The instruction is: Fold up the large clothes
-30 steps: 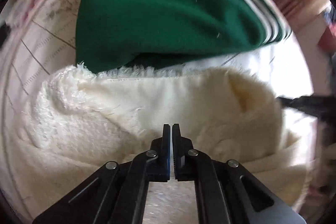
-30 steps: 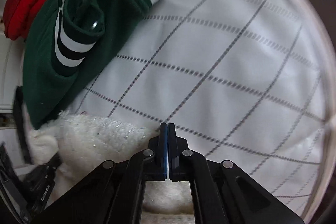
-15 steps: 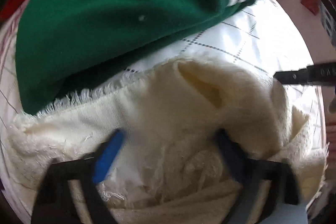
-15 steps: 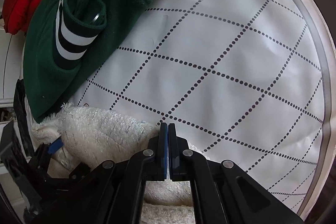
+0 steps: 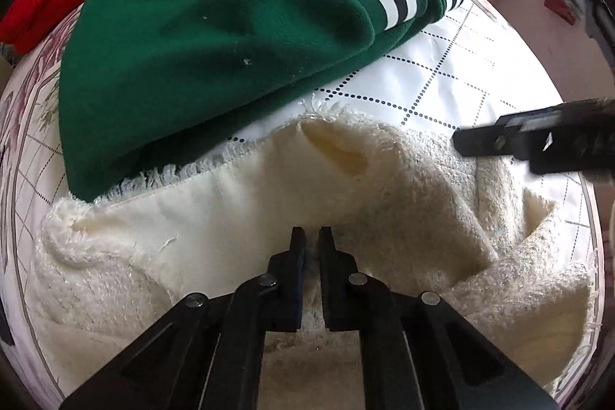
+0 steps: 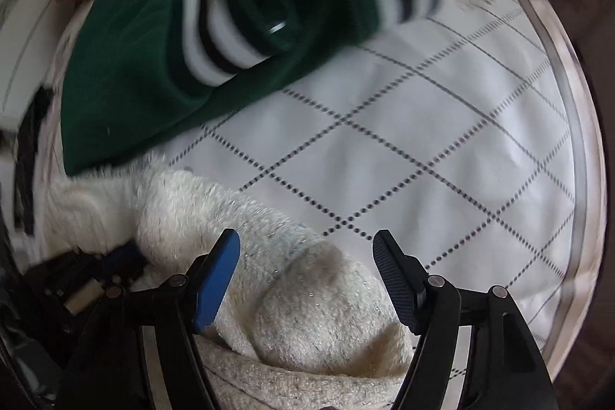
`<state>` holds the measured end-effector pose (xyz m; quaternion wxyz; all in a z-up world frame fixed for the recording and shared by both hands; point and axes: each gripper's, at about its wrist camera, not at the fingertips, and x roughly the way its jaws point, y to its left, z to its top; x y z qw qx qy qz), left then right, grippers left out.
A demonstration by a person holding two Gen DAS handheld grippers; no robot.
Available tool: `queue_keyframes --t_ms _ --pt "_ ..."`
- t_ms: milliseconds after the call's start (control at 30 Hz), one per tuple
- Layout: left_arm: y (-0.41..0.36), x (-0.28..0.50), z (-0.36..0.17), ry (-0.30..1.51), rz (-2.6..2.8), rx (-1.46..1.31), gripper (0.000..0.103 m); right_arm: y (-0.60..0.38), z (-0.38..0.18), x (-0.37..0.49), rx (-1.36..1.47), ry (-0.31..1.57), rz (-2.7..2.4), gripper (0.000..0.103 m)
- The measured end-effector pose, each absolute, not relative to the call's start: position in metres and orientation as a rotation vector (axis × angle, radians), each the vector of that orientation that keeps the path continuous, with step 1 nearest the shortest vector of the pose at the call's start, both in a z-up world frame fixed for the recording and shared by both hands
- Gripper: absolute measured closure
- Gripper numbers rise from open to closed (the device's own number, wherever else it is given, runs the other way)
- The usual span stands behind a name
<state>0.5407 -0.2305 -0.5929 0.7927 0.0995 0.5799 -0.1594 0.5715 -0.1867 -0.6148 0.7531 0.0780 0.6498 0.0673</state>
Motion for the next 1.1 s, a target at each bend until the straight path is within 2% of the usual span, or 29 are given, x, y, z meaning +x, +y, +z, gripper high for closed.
queue_keyframes --t_ms 200,300,367,600,700,733,767,933,967,1000,1033,1067,1100 --pt "-0.202 0.538 -0.582 1.257 -0.314 0.167 0.099 -0.151 -0.645 0.574 0.049 1.487 0.185 0.038" --pt "-0.181 0.532 -0.576 1.268 -0.303 0.144 0.099 -0.141 -0.642 0.569 0.001 1.451 0.199 0.062" --pt "-0.172 0.531 -0.576 1.277 -0.3 0.129 0.099 -0.14 -0.636 0.565 0.008 1.419 0.182 0.069" --pt "-0.138 0.525 -0.571 1.295 -0.25 0.122 0.103 -0.151 -0.634 0.558 0.115 1.386 0.062 0.071" --pt "-0.113 0.523 -0.573 1.32 -0.232 0.064 0.103 -0.167 -0.636 0.569 0.231 1.437 0.072 0.063" --pt "-0.108 0.522 -0.569 1.321 -0.249 0.045 0.103 -0.173 -0.635 0.573 0.276 1.455 0.091 0.055" --pt "-0.104 0.521 -0.566 1.32 -0.256 0.03 0.103 -0.179 -0.632 0.575 0.315 1.477 0.098 0.052" --pt "-0.093 0.521 -0.539 1.294 -0.284 -0.073 0.1 -0.205 -0.599 0.568 0.543 1.417 0.142 0.052" --pt "-0.096 0.52 -0.535 1.282 -0.326 -0.087 0.096 -0.205 -0.597 0.566 0.589 1.415 0.18 0.052" --pt "-0.099 0.522 -0.535 1.287 -0.358 -0.099 0.081 -0.205 -0.598 0.567 0.61 1.42 0.203 0.052" --pt "-0.105 0.525 -0.537 1.305 -0.383 -0.104 0.047 -0.203 -0.602 0.566 0.624 1.433 0.216 0.052" --pt "-0.109 0.527 -0.538 1.309 -0.396 -0.101 0.032 -0.203 -0.605 0.564 0.616 1.45 0.201 0.052" --pt "-0.116 0.529 -0.54 1.303 -0.412 -0.084 0.025 -0.205 -0.616 0.568 0.603 1.462 0.187 0.052"
